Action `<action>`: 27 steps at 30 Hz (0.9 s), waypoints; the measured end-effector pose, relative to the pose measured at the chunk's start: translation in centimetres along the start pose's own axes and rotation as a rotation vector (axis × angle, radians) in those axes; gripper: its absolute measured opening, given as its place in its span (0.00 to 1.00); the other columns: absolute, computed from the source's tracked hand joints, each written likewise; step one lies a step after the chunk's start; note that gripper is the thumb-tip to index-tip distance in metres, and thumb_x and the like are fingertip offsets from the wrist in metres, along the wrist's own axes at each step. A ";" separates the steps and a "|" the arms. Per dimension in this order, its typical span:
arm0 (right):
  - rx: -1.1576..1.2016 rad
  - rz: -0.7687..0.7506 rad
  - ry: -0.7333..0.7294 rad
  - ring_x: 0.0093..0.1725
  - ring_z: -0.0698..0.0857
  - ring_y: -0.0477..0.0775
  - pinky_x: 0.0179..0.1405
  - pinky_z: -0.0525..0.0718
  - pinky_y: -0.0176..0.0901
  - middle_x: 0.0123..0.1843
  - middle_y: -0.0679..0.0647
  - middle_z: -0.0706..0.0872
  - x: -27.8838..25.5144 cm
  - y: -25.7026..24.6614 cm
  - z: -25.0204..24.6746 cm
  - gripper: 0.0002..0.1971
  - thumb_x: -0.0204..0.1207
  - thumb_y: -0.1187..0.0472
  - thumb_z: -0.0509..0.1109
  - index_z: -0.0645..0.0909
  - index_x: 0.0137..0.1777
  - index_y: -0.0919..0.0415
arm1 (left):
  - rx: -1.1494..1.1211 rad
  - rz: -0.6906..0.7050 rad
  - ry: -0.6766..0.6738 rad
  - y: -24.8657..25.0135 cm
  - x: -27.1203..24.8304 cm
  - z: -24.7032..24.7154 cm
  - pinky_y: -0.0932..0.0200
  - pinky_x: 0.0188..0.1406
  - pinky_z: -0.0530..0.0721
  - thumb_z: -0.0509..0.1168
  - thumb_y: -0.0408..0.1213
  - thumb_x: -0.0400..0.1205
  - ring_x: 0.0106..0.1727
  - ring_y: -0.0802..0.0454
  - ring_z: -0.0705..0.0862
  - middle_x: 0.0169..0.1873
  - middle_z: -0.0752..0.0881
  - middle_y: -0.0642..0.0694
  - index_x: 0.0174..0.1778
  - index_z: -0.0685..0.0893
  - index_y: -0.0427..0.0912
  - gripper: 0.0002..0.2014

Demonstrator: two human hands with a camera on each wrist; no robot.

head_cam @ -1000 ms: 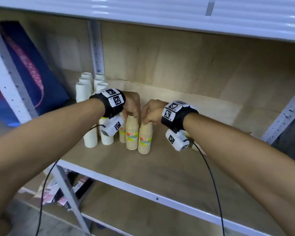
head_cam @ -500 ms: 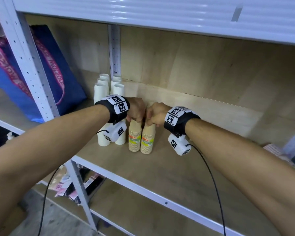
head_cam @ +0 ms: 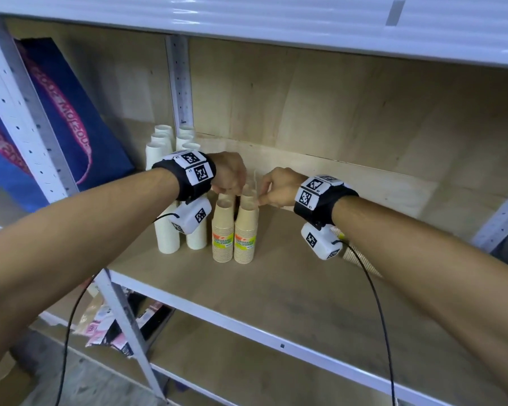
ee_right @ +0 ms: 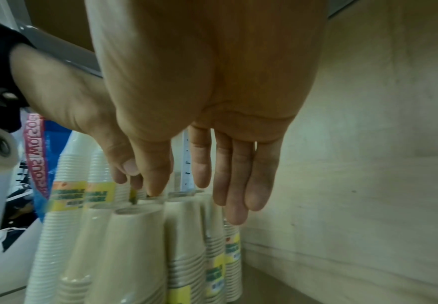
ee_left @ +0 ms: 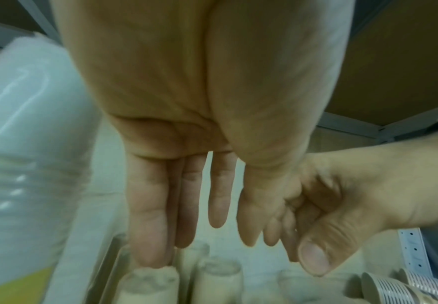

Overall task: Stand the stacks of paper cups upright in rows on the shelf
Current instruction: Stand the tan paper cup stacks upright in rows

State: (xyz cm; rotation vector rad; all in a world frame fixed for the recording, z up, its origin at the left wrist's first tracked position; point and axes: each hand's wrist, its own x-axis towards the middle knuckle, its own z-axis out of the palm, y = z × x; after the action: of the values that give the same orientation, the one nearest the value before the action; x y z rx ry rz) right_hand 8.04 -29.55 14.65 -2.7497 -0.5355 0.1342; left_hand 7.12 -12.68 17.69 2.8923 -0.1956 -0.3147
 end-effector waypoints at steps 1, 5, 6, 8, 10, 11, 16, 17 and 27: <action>-0.014 0.018 0.011 0.36 0.84 0.50 0.32 0.76 0.37 0.31 0.46 0.82 -0.2 0.6 -0.6 0.16 0.67 0.47 0.79 0.86 0.49 0.55 | -0.013 0.016 0.018 0.2 0.3 -0.4 0.61 0.32 0.82 0.73 0.36 0.76 0.34 0.51 0.84 0.37 0.87 0.47 0.47 0.88 0.46 0.05; -0.056 0.111 0.045 0.38 0.83 0.50 0.29 0.71 0.36 0.32 0.47 0.82 -1.5 3.5 -2.9 0.15 0.70 0.49 0.78 0.85 0.53 0.56 | -0.051 0.076 0.079 1.6 1.5 -1.2 0.56 0.44 0.87 0.73 0.39 0.77 0.43 0.50 0.87 0.43 0.87 0.49 0.52 0.86 0.51 0.09; -0.067 0.135 0.047 0.39 0.83 0.51 0.29 0.71 0.37 0.34 0.47 0.82 -1.8 4.3 -3.3 0.16 0.71 0.49 0.79 0.85 0.53 0.56 | -0.068 0.093 0.085 2.1 1.9 -1.2 0.58 0.41 0.86 0.73 0.38 0.77 0.42 0.50 0.87 0.43 0.86 0.49 0.52 0.86 0.51 0.09; -0.094 0.176 0.046 0.40 0.83 0.51 0.30 0.71 0.37 0.41 0.50 0.85 -2.5 6.0 -3.9 0.17 0.71 0.49 0.79 0.84 0.54 0.57 | -0.091 0.136 0.083 3.4 2.7 -1.1 0.59 0.36 0.84 0.73 0.38 0.77 0.38 0.51 0.86 0.39 0.86 0.48 0.53 0.86 0.49 0.09; -0.124 0.215 0.043 0.44 0.82 0.52 0.33 0.72 0.39 0.52 0.52 0.85 -3.3 7.6 -4.3 0.18 0.71 0.49 0.79 0.84 0.56 0.58 | -0.094 0.172 0.075 4.9 3.5 -0.8 0.55 0.41 0.86 0.74 0.40 0.77 0.39 0.49 0.86 0.41 0.88 0.45 0.55 0.86 0.49 0.11; -0.134 0.241 0.038 0.47 0.81 0.53 0.36 0.73 0.41 0.55 0.52 0.84 -3.7 8.5 -4.5 0.18 0.71 0.50 0.78 0.84 0.57 0.58 | -0.086 0.191 0.069 5.8 3.9 -0.6 0.54 0.46 0.87 0.74 0.42 0.77 0.43 0.47 0.87 0.45 0.88 0.44 0.56 0.86 0.49 0.12; -0.163 0.352 0.013 0.51 0.79 0.53 0.40 0.73 0.40 0.60 0.54 0.82 -6.3 12.5 -4.5 0.18 0.74 0.52 0.77 0.83 0.61 0.58 | -0.029 0.308 0.067 10.3 5.8 1.2 0.55 0.58 0.82 0.73 0.44 0.79 0.57 0.49 0.81 0.56 0.82 0.49 0.63 0.85 0.49 0.17; -0.171 0.372 0.011 0.51 0.79 0.53 0.39 0.73 0.40 0.61 0.54 0.82 -6.8 13.2 -4.4 0.18 0.74 0.52 0.76 0.82 0.61 0.58 | -0.027 0.328 0.067 11.0 6.2 1.7 0.57 0.57 0.80 0.73 0.44 0.79 0.57 0.50 0.81 0.56 0.81 0.50 0.63 0.85 0.49 0.17; -0.182 0.539 -0.037 0.55 0.80 0.51 0.48 0.75 0.41 0.63 0.48 0.81 -11.2 19.2 -2.0 0.29 0.64 0.41 0.74 0.79 0.64 0.50 | -0.011 0.461 -0.020 17.0 11.1 8.0 0.55 0.60 0.79 0.73 0.42 0.79 0.60 0.48 0.80 0.64 0.79 0.48 0.68 0.81 0.51 0.21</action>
State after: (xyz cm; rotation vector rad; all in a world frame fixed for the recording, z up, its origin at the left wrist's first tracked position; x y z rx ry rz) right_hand 4.69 -51.19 10.30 -3.0050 0.2093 0.2740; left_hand 14.27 -32.49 11.87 2.7255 -0.8399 -0.2573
